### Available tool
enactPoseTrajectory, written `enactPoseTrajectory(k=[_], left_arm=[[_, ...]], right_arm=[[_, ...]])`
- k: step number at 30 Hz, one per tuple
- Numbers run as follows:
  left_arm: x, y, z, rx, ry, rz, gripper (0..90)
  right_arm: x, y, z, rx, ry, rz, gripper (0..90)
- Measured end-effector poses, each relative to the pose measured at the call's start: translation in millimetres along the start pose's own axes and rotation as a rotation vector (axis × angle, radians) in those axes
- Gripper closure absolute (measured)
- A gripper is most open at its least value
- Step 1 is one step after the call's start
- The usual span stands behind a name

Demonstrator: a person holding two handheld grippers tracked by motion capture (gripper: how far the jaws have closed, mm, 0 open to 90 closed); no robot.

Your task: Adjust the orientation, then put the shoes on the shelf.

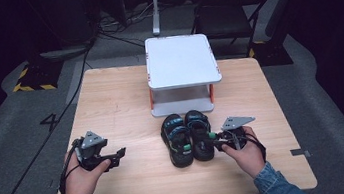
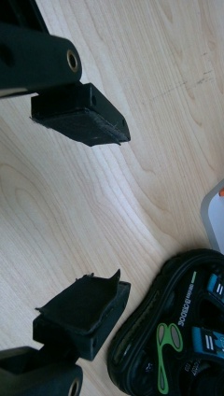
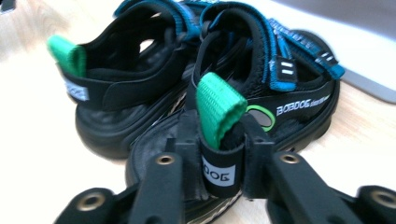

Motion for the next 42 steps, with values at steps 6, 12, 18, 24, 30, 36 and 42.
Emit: enactPoseTrajectory(k=[6, 12, 18, 24, 30, 36, 42], left_arm=[[-1.4, 5.9, 3.9, -0.004, 0.004, -0.008, 24.5], [-6.6, 10.1, 12.1, -0.005, 0.005, -0.004, 22.7], [-13.2, 13.7, 23.0, 0.002, 0.019, 0.024, 22.6], [-17.3, 15.5, 29.5, 0.003, 0.018, 0.018, 22.5], [-14.9, 22.8, 34.3, -0.004, 0.032, -0.015, 22.2], [-25.1, 26.5, 38.6, -0.009, 0.045, 0.015, 21.7], [-33.2, 30.9, 37.3, -0.034, 0.048, 0.041, 20.7]], right_arm=[[-12.3, -0.6, 0.9, -0.014, 0.012, 0.034, 36.4], [-14.8, -11.9, 3.1, 0.007, 0.032, 0.046, 23.2], [-11.1, -32.8, 9.9, 0.076, 0.079, -0.004, 17.6], [-10.2, -41.5, 17.0, 0.076, 0.147, -0.052, 21.5], [-26.8, -25.6, 33.3, 0.030, 0.142, -0.075, 23.9], [-40.1, -5.9, 50.0, 0.049, 0.157, -0.151, 18.2], [-43.5, 8.0, 51.4, -0.003, 0.189, -0.161, 27.2]])
Point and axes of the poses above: each handheld gripper's, and its own axes: y roughly forward along the jaws, z roughly out of its top, x roughly to its right, the point moved 3 cm from there along y, roughly forward along the jaws, and after that the axes turned 7 degrees about -z, right-handed, at the moved point
